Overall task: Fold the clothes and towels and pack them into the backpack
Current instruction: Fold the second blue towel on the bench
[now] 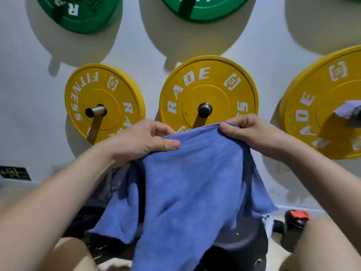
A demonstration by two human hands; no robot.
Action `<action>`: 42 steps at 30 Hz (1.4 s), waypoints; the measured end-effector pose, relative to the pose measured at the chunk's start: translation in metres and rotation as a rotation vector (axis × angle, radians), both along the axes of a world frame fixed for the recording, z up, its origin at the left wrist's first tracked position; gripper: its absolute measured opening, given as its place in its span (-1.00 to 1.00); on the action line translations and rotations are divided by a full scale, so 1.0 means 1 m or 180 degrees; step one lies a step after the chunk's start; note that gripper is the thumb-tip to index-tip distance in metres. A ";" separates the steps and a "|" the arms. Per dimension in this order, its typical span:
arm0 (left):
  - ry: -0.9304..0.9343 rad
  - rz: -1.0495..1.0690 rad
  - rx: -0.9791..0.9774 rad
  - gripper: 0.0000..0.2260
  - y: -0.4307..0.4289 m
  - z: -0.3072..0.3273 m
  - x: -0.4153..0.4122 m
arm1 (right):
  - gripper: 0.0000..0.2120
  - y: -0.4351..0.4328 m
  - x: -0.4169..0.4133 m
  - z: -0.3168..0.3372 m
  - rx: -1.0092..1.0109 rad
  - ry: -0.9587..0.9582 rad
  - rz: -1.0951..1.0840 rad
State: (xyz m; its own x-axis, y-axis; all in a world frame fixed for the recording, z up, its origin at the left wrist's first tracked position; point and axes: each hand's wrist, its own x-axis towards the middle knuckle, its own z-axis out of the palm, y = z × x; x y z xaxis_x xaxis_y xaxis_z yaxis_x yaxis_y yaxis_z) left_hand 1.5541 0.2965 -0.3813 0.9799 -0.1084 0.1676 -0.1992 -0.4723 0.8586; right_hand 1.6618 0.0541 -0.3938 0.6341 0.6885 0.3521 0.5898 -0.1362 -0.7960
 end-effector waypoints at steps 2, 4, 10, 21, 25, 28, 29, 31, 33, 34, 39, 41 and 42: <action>0.0394 -0.0264 0.0575 -0.80 0.017 0.002 -0.011 | -0.71 -0.025 0.009 0.005 -0.0163 -0.0090 -0.0336; 0.0769 -0.0549 0.0723 -0.76 0.032 0.000 -0.020 | -0.64 -0.049 0.017 0.004 -0.0283 -0.0018 -0.0619; 0.0891 -0.0674 -0.0159 -0.51 0.074 -0.012 -0.021 | -0.74 -0.081 0.034 -0.008 -0.0463 0.0944 0.0025; 0.1253 0.0806 0.1910 -0.84 0.138 -0.150 0.150 | -0.75 -0.034 0.200 -0.144 -0.2261 0.0918 -0.0534; 0.1061 0.0957 0.3666 -0.76 0.136 -0.268 0.230 | -0.82 0.003 0.279 -0.269 -0.3184 0.0239 -0.1153; 0.1026 0.0955 0.4046 -0.75 0.143 -0.325 0.270 | -0.84 0.018 0.307 -0.329 -0.3323 0.0166 -0.1716; 0.1047 0.0894 0.4197 -0.74 0.147 -0.336 0.281 | -0.85 0.021 0.313 -0.339 -0.3355 0.0161 -0.1876; 0.1088 0.0734 0.4491 -0.71 0.155 -0.350 0.301 | -0.84 0.026 0.322 -0.353 -0.3411 0.0027 -0.2082; 0.1122 0.0752 0.4641 -0.71 0.164 -0.358 0.319 | -0.79 0.029 0.329 -0.360 -0.3470 -0.0213 -0.2220; 0.1274 0.0804 0.4648 -0.71 0.170 -0.361 0.325 | -0.77 0.031 0.332 -0.363 -0.3488 -0.0313 -0.2278; 0.1751 0.1015 0.4673 -0.71 0.187 -0.374 0.329 | -0.74 0.042 0.335 -0.378 -0.3403 -0.0667 -0.2323; 0.1630 0.1040 0.4935 -0.74 0.191 -0.373 0.328 | -0.75 0.051 0.335 -0.383 -0.3272 -0.0722 -0.2297; 0.1638 0.1122 0.4949 -0.75 0.193 -0.372 0.329 | -0.76 0.055 0.336 -0.386 -0.3245 -0.0717 -0.2302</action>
